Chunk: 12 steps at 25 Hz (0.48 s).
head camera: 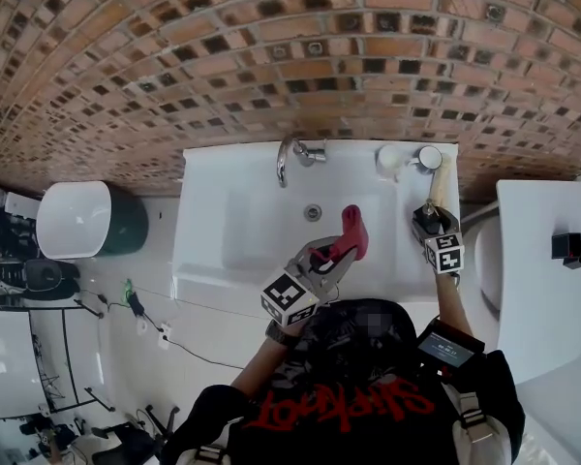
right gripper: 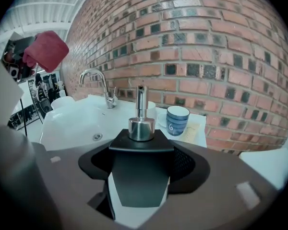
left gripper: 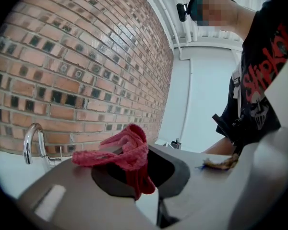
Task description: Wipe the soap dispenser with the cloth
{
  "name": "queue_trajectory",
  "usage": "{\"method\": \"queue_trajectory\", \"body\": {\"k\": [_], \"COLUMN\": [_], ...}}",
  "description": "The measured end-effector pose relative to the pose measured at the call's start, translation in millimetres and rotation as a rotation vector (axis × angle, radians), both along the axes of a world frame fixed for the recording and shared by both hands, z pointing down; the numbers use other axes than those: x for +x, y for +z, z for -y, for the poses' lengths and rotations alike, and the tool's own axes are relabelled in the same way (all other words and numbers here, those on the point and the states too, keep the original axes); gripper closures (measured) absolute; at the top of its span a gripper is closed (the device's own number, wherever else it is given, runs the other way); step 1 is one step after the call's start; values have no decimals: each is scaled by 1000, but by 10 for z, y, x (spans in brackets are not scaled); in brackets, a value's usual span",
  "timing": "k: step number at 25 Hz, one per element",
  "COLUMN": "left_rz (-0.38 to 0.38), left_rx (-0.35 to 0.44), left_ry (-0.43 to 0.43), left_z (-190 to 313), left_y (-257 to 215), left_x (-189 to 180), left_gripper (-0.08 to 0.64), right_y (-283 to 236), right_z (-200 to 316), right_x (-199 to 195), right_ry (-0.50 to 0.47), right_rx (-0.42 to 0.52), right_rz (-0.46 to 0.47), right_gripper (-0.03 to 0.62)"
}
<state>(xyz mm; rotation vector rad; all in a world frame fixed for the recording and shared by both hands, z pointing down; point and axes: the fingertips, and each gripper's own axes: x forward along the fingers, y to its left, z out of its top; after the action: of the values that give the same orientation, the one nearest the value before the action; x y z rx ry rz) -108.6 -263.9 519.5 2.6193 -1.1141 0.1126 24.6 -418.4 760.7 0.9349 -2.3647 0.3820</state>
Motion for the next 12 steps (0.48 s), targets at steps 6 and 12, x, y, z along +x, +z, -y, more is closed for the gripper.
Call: {"method": "queue_trajectory", "body": {"k": [6, 12], "left_rz": [-25, -44], "left_rx": [-19, -23], "left_ry": [35, 115], "left_z": [7, -31], "left_y": [77, 99], "left_x": [40, 245], "left_gripper": [517, 517], "right_y": [28, 67], "right_z": [-102, -318], "right_x": [58, 317], "right_ry": [38, 96], "right_rx": [-29, -29], "right_rz": [-3, 26], "right_gripper": [281, 281]}}
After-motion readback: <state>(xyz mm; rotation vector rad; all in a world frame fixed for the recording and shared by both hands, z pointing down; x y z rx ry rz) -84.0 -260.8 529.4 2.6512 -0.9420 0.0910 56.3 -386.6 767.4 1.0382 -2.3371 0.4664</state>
